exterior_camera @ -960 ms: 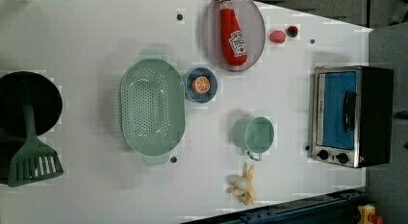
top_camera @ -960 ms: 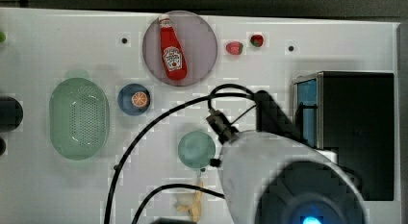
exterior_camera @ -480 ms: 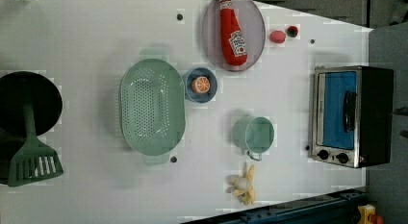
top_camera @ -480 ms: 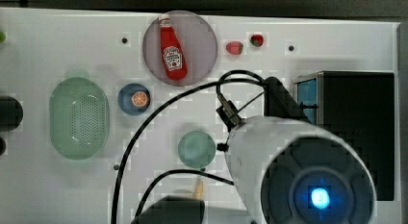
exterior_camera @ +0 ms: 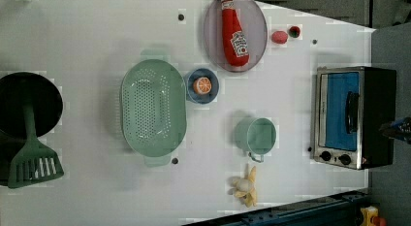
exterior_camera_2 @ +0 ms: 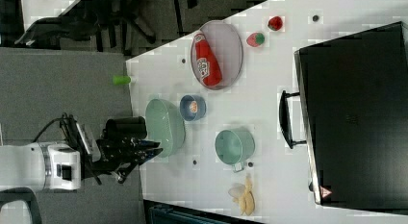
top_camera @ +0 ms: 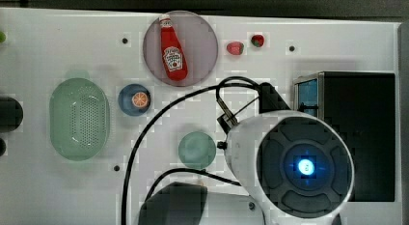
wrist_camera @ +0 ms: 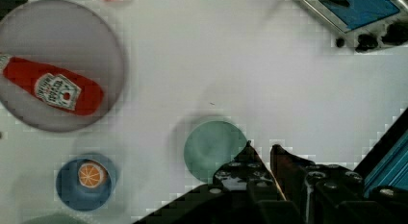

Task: Flap open oven.

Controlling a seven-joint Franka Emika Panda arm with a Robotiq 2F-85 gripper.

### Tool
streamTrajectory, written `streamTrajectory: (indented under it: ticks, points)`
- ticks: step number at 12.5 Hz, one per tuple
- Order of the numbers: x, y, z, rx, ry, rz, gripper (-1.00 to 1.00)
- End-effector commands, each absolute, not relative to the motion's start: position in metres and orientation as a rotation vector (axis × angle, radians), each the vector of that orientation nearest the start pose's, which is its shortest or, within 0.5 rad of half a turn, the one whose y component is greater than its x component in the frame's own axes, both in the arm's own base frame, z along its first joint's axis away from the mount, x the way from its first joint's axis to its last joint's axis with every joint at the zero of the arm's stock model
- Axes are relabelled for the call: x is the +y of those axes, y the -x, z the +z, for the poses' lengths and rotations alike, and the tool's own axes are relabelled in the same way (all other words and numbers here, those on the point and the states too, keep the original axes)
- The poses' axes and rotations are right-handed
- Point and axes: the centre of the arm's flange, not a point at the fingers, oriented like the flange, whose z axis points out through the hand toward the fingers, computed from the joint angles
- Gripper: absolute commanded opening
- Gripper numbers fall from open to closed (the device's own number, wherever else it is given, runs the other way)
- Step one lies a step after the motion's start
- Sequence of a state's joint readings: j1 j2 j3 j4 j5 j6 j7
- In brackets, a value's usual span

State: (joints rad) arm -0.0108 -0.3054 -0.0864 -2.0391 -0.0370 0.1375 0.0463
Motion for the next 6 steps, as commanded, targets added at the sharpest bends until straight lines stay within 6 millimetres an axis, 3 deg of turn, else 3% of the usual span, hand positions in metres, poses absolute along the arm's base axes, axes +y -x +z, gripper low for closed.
streamTrajectory:
  ticks: [1, 6]
  points:
    - [-0.101, -0.453, 0.559, 1.168, 2.91, 0.062, -0.65]
    - [-0.186, -0.453, 0.514, 0.544, 3.059, 0.006, -0.65]
